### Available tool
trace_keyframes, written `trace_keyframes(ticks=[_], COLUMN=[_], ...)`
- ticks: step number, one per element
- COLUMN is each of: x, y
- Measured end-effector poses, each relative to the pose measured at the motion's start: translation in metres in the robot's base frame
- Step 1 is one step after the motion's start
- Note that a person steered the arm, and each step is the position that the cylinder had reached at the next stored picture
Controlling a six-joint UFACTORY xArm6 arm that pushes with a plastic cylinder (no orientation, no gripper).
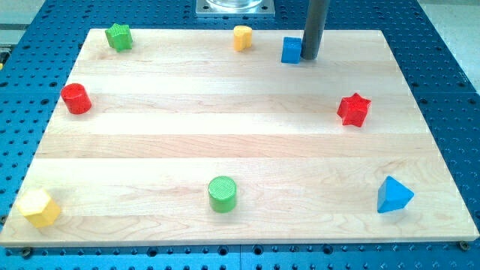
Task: Slide the cube slightly down
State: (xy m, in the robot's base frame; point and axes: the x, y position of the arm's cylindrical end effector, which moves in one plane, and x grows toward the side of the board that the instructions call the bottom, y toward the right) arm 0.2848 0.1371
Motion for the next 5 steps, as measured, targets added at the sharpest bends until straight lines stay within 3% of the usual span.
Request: trace_keyframes(ticks=[2,3,4,5], x=[-0.061,-0.036,0.001,-0.002], y=[-0.005,-0.046,-0.046,-0.024])
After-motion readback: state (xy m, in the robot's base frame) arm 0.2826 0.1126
